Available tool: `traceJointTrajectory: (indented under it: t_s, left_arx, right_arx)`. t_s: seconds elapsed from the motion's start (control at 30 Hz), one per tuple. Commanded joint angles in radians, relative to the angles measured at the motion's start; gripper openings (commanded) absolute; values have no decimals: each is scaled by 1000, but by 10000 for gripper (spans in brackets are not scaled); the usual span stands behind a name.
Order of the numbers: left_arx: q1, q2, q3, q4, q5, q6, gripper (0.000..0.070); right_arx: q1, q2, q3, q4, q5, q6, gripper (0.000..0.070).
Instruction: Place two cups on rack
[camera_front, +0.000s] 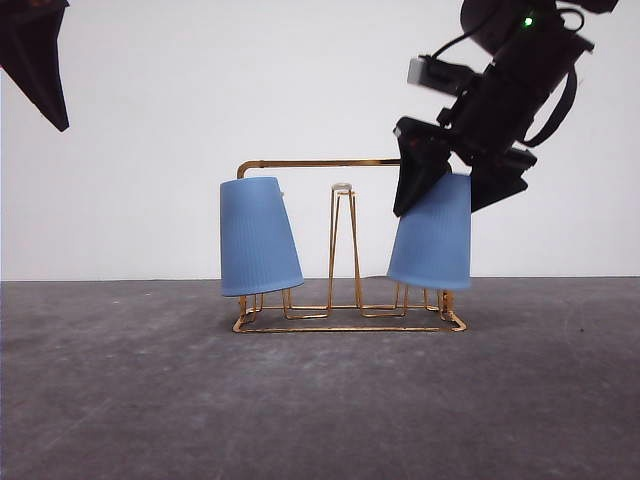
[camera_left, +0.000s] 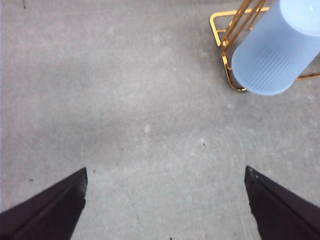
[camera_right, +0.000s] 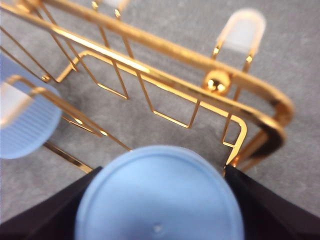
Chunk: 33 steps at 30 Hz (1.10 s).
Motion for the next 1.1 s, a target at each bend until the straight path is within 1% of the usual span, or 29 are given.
traceJointTrajectory:
  t_s: [0.0,0.03,0.07,0.1,0.13,0.17,0.2,0.3,0.53,0.67,0.7,0.77,0.93,1.07]
  left_arx:
    - [-1,6,10,14,2,-3,584]
    - [-1,6,10,14,2,-3,584]
    - [-1,6,10,14,2,-3,584]
    - [-1,6,10,14,2,-3,584]
    - [-1,6,10,14,2,-3,584]
    - [-1,6,10,14,2,-3,584]
    - [-1,6,10,14,2,-3,584]
    - [0,6,10,14,2,-2,584]
    - [0,6,10,18,2,5,584]
    - [7,6,10,18,2,13,584]
    - [12,6,10,18,2,13,584]
    - [23,6,10,18,2,13,584]
    - [42,6,10,16,2,16,584]
    - [47,6,10,16,2,15,584]
  right_arx:
    - [5,18,14,12,-1,-5,501]
    - [5,18,14,15,-4,-5,506]
    - [6,15,15,21,-16,-4,536]
    - [6,11,15,27,-33,-2,578]
    - [6,5,16,30,-55,7,641]
    - [5,-1,20,28,-67,20,678]
    - [4,-7,25,21,-74,33,700]
    - [0,-43,37,-25,-80,53,700]
    - [-29,-238,39,-173,-62,49,700]
    - [-49,-381,38,-286,63,20,700]
    - [-57,-418,37,-312,84,19,700]
    - [-81,-484,25,-344,86,18,700]
    - [-162,-654,-67,-382,84,9,700]
    - [-212,-778,-203,-390,85,-4,700]
